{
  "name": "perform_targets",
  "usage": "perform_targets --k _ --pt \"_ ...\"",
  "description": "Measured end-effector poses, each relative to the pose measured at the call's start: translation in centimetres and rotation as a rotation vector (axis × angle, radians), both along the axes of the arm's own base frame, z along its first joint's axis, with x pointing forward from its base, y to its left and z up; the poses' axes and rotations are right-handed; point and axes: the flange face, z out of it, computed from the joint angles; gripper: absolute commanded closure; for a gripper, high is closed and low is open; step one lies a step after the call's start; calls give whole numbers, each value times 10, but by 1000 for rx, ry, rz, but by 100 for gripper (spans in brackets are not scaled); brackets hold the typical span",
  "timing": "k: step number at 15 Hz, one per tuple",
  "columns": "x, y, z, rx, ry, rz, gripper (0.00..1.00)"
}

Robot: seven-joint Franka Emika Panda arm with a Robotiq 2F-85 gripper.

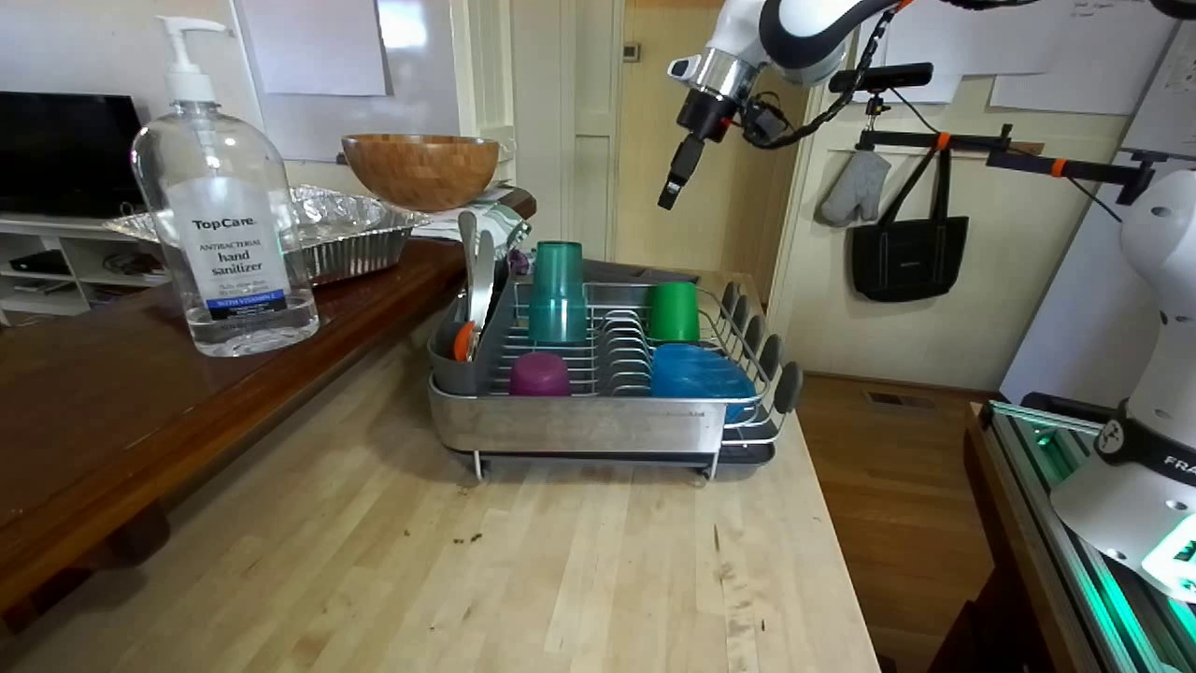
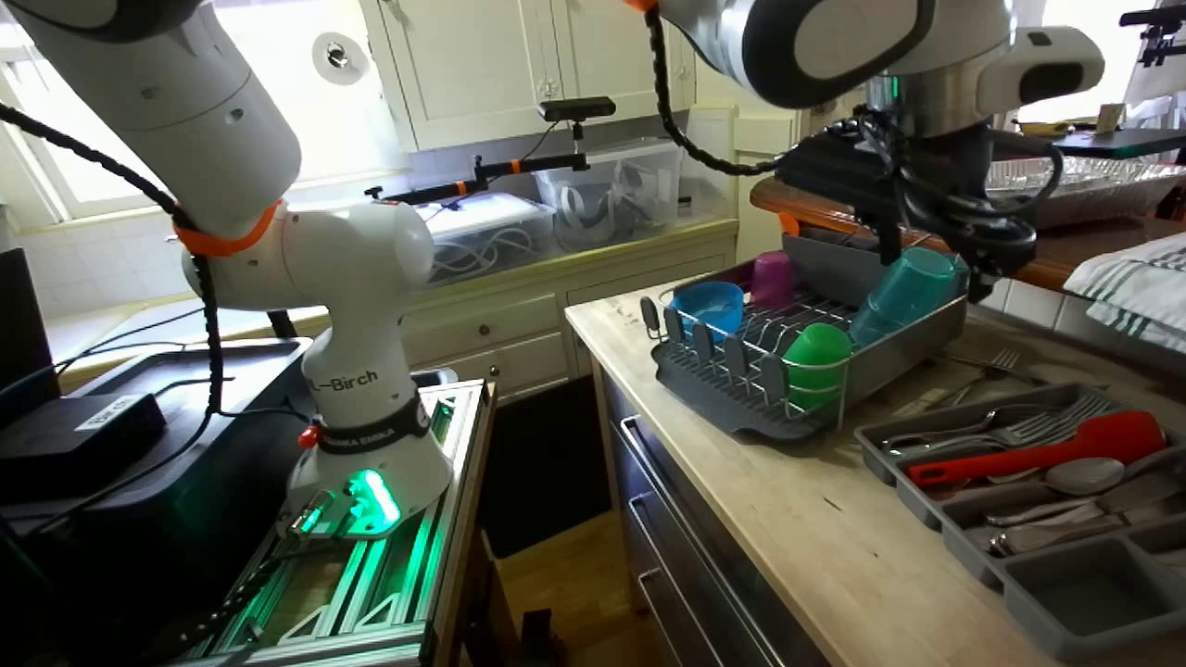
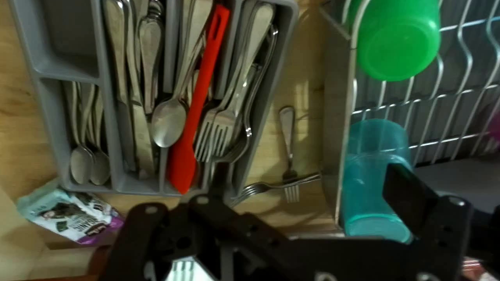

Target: Remove the orange spatula from the drying rack, put it in the utensil holder, remove the blue bowl and put it on the table

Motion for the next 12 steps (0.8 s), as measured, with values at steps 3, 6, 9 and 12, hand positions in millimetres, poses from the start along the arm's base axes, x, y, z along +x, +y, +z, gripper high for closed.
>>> perform_targets --k 3,6,9,12 --pt "-8 20 11 -15 55 148 0" --pt "-10 30 11 -23 75 219 0" --pt "-11 30 11 -25 74 229 0" --pt "-10 30 11 -27 73 233 0"
